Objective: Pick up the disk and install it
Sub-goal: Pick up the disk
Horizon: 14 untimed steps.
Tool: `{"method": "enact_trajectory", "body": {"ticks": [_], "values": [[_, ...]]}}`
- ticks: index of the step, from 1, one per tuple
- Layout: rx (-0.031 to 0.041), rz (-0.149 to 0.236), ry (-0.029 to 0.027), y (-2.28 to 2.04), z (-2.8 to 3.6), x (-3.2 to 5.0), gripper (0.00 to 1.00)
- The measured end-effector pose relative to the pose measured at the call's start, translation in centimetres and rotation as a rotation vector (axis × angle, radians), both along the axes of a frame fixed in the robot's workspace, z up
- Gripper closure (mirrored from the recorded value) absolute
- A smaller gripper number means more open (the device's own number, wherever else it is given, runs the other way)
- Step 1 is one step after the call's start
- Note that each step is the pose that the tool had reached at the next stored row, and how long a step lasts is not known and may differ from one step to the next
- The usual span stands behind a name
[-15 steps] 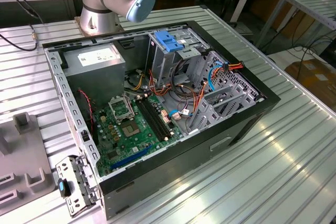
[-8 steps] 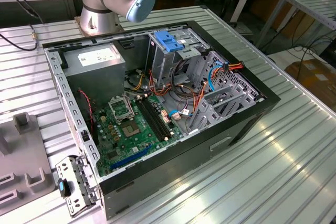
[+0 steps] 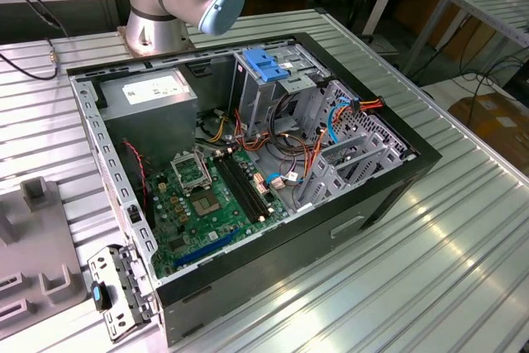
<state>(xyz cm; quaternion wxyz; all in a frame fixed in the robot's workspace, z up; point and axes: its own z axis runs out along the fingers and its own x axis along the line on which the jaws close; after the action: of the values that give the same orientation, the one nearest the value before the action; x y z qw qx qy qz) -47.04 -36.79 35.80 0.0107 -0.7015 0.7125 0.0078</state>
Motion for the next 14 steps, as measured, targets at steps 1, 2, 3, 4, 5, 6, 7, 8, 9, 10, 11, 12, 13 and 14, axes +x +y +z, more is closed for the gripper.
{"method": "enact_trajectory", "body": {"ticks": [1, 2, 3, 4, 5, 6, 7, 8, 9, 10, 11, 12, 13, 14], "values": [[0.0, 0.0, 0.0, 0.0, 0.02, 0.0, 0.63], [0.0, 0.0, -0.0001, 0.0, 0.06, 0.0, 0.63], [0.0, 0.0, -0.0001, 0.0, 0.09, 0.0, 0.63], [0.0001, 0.0, -0.0001, 0.0, 0.11, 0.0, 0.63], [0.0, 0.0, -0.0001, 0.0, 0.14, 0.0, 0.63], [0.0, 0.0, -0.0001, 0.0, 0.16, 0.0, 0.63], [0.0001, 0.0, -0.0001, 0.0, 0.2, 0.0, 0.63], [0.0, 0.0, -0.0001, 0.0, 0.23, 0.0, 0.63], [0.0, 0.0, -0.0001, 0.0, 0.25, 0.0, 0.63], [0.0001, 0.0, 0.0, 0.0, 0.34, 0.0, 0.63], [0.0, 0.0, -0.0001, 0.0, 0.36, 0.0, 0.63], [0.0, 0.0, 0.0, 0.0, 0.39, 0.0, 0.63], [0.0, 0.0, 0.0, 0.0, 0.41, 0.0, 0.63], [0.0001, 0.0, -0.0002, 0.0, 0.41, 0.0, 0.63]]}}
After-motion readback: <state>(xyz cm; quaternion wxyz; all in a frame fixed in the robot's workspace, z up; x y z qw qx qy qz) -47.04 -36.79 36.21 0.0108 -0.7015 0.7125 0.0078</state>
